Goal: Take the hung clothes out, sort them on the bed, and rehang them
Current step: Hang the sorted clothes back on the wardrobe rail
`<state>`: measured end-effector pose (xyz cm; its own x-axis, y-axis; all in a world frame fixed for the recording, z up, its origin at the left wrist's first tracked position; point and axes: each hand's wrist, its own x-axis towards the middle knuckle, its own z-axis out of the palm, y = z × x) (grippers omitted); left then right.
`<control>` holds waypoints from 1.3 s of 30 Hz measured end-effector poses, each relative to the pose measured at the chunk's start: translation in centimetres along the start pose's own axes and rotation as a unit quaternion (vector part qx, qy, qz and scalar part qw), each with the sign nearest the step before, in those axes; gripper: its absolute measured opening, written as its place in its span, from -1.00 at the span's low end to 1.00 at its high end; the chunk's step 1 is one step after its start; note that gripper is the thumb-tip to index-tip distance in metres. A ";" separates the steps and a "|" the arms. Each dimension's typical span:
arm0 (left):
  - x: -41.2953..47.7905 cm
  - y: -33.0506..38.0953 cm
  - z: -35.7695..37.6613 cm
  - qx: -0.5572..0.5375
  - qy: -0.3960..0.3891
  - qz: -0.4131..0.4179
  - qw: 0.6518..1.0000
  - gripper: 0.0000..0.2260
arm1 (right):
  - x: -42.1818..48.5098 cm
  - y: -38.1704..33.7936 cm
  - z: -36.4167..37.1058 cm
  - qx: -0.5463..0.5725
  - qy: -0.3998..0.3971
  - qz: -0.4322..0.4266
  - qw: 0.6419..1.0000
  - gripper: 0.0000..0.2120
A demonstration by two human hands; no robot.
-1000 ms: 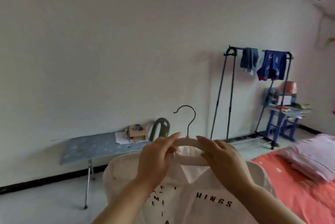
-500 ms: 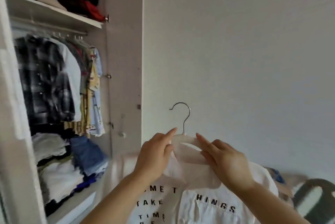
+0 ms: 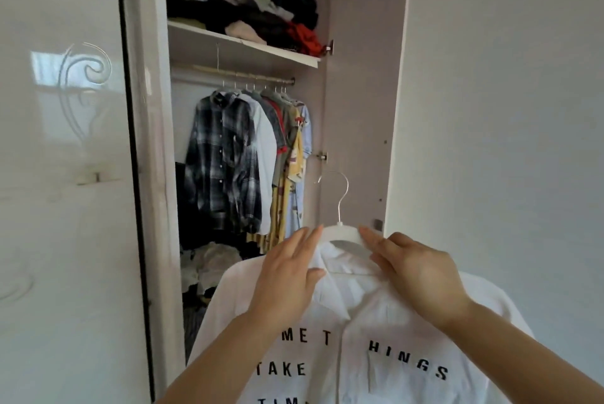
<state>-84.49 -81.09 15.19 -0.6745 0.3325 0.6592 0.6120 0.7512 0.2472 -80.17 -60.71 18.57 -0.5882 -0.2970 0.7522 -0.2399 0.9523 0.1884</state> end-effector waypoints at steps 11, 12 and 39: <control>15.2 -13.7 5.5 0.019 0.016 -0.041 0.999 -0.42 | 16.0 3.9 15.8 0.025 -0.075 0.006 0.997 -0.54; 16.4 -14.8 6.0 0.026 0.017 -0.044 0.999 -0.42 | 17.3 4.2 17.3 0.032 -0.077 0.006 0.996 -0.54; 48.2 -49.1 8.5 0.191 0.110 -0.213 0.952 -0.37 | 60.6 3.2 47.7 0.090 0.018 -0.103 0.990 -0.57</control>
<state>-150.56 -97.11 28.80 -0.6995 -0.1444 0.6999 0.0795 0.9575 0.2771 -153.44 -78.96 34.65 -0.4855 -0.4779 0.7320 -0.4881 0.8429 0.2266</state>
